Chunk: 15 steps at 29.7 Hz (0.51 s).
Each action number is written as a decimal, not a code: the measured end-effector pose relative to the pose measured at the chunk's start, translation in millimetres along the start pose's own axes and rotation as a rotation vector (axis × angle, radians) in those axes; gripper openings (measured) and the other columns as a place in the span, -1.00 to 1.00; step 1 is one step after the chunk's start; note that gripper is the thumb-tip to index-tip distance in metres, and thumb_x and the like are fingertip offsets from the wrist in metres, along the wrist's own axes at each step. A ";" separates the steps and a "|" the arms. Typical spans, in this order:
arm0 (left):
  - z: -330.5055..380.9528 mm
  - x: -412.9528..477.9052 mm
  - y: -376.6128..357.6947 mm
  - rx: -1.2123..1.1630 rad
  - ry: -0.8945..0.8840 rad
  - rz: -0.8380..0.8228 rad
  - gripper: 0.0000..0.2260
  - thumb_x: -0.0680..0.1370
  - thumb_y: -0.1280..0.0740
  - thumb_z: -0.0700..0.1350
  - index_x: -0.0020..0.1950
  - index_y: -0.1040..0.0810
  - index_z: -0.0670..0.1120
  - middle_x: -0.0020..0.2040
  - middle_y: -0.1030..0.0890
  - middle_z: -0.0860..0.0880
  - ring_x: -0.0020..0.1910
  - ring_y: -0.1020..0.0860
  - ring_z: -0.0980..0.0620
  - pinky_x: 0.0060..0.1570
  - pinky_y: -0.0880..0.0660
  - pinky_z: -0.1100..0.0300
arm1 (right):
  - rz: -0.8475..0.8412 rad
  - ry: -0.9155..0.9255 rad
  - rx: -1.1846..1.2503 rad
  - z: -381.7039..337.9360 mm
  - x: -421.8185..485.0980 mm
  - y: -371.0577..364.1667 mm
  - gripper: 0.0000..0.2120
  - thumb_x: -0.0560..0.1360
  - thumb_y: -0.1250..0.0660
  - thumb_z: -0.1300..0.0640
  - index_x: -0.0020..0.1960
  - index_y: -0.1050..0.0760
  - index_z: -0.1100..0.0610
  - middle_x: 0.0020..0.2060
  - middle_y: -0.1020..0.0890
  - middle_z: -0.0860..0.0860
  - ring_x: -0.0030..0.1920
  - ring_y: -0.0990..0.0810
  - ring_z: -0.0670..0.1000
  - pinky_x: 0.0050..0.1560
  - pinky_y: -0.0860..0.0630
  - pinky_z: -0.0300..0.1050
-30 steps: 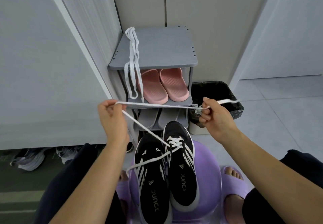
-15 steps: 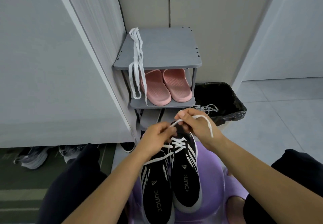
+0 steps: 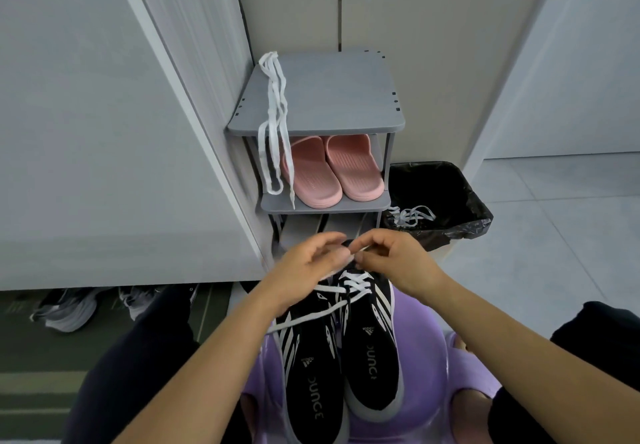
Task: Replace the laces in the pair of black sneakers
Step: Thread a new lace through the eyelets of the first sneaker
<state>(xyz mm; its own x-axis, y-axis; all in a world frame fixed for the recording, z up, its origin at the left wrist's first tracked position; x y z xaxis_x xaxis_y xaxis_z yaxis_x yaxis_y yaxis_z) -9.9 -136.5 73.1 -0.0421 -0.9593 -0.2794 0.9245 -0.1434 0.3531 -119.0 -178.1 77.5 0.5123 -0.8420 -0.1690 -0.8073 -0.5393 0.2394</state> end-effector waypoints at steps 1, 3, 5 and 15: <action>0.5 1.2 -6.2 -0.070 0.010 0.005 -0.81 0.57 -0.26 -0.06 0.17 -0.50 0.00 -0.08 -0.58 0.16 -0.11 -0.54 0.30 -0.10 -0.43 0.51 | -0.021 0.020 -0.024 -2.6 -1.0 -5.1 -0.80 0.48 -0.33 0.34 -0.15 -0.55 0.05 -0.30 -0.64 0.11 -0.27 -0.61 -0.02 -0.11 -0.55 -0.19; -8.2 4.3 -4.8 -0.126 0.081 0.070 -0.90 0.58 -0.25 -0.09 0.00 -0.53 -0.06 -0.31 -0.51 0.07 -0.34 -0.48 0.19 -0.35 -0.39 0.51 | -0.003 0.057 -0.126 -4.7 -0.4 -6.0 -0.79 0.46 -0.35 0.32 -0.16 -0.54 0.00 -0.26 -0.64 0.18 -0.27 -0.60 0.07 -0.13 -0.55 -0.09; -21.9 5.6 0.1 -0.139 0.160 0.114 -0.90 0.55 -0.29 -0.09 -0.11 -0.55 -0.09 -0.42 -0.44 0.05 -0.47 -0.35 0.17 -0.45 -0.33 0.43 | 0.047 0.078 -0.173 -4.4 0.8 1.2 -0.76 0.43 -0.37 0.33 -0.20 -0.51 -0.02 -0.33 -0.61 0.07 -0.35 -0.55 -0.12 -0.27 -0.50 -0.29; -40.6 6.1 -8.4 -0.216 0.252 0.158 -0.93 0.46 -0.41 -0.20 -0.22 -0.58 -0.07 -0.53 -0.52 0.15 -0.56 -0.39 0.27 -0.47 -0.29 0.44 | 0.066 -0.115 -0.318 30.8 -5.0 3.8 -0.84 0.45 -0.39 0.10 -0.23 -0.42 0.08 -0.33 -0.50 -0.07 -0.36 -0.44 -0.19 -0.34 -0.36 -0.38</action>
<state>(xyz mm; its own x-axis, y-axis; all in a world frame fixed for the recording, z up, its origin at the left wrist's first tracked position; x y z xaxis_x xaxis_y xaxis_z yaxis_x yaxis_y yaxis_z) -2.5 -131.3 32.2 0.1773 -0.8714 -0.4574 0.9720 0.0822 0.2202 -133.6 -175.5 49.7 0.4113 -0.8779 -0.2454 -0.6968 -0.4763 0.5363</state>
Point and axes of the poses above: each hand's wrist, its own x-axis towards the middle knuckle, its own y-axis out of the back of the hand, z = x × y, the point moved 10 cm from there along x, towards the middle knuckle
